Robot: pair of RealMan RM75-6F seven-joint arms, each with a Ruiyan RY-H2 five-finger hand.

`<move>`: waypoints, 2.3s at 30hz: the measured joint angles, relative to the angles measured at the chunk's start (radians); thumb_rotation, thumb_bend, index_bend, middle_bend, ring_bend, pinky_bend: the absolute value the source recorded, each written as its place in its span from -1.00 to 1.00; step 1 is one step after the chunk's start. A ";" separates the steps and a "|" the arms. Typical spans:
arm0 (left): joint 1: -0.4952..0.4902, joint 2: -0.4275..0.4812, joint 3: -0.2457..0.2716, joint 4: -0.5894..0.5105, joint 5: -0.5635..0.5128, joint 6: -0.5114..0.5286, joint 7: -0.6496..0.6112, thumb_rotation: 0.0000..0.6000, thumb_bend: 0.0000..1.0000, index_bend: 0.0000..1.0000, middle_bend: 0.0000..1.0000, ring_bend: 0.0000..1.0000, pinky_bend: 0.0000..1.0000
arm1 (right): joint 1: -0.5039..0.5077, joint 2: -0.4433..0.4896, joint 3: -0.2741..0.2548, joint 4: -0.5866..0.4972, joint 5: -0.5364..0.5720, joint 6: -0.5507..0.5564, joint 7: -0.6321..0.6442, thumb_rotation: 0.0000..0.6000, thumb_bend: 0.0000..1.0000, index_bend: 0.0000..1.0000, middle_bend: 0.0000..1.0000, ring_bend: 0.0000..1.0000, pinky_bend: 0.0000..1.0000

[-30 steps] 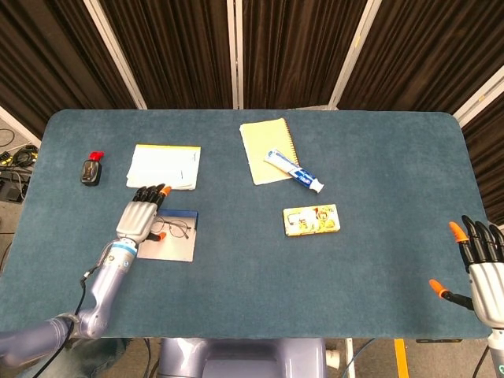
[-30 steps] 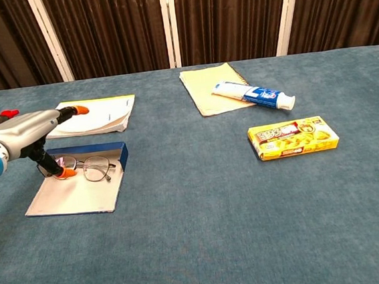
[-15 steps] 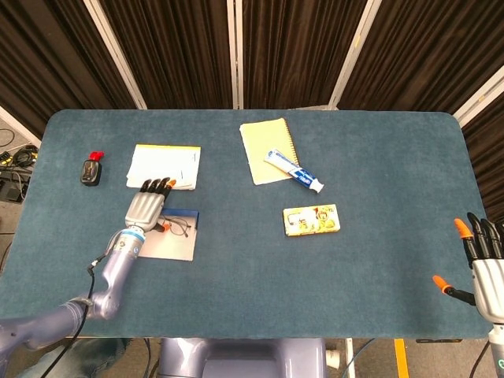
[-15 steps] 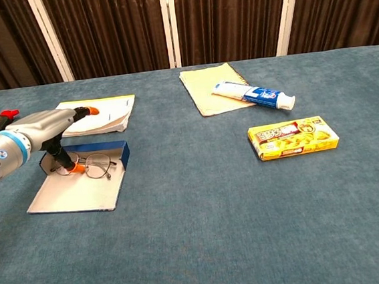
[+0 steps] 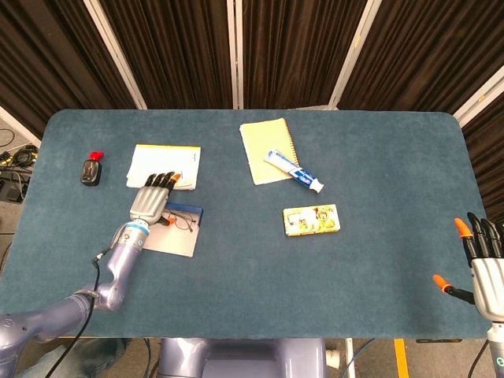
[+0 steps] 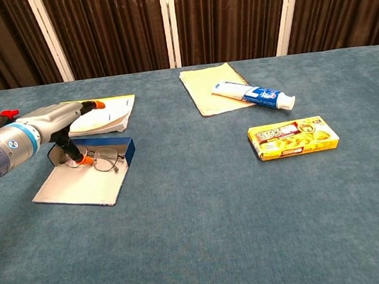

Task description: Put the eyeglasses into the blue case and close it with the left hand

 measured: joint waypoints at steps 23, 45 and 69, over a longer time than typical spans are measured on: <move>-0.050 -0.038 -0.013 0.043 -0.017 0.001 0.022 1.00 -0.60 -1.00 -1.00 -1.00 -1.00 | 0.004 -0.001 0.003 0.006 0.016 -0.009 0.004 1.00 -1.00 -1.00 -1.00 -1.00 -1.00; 0.104 0.174 0.110 -0.320 0.134 0.160 -0.029 1.00 -0.60 -1.00 -1.00 -1.00 -1.00 | -0.001 0.009 -0.008 0.001 -0.005 -0.002 0.029 1.00 -1.00 -1.00 -1.00 -1.00 -1.00; 0.193 0.114 0.213 -0.245 0.281 0.236 -0.072 1.00 -0.58 -1.00 -1.00 -1.00 -1.00 | -0.002 0.018 -0.008 0.005 -0.008 -0.001 0.060 1.00 -1.00 -1.00 -1.00 -1.00 -1.00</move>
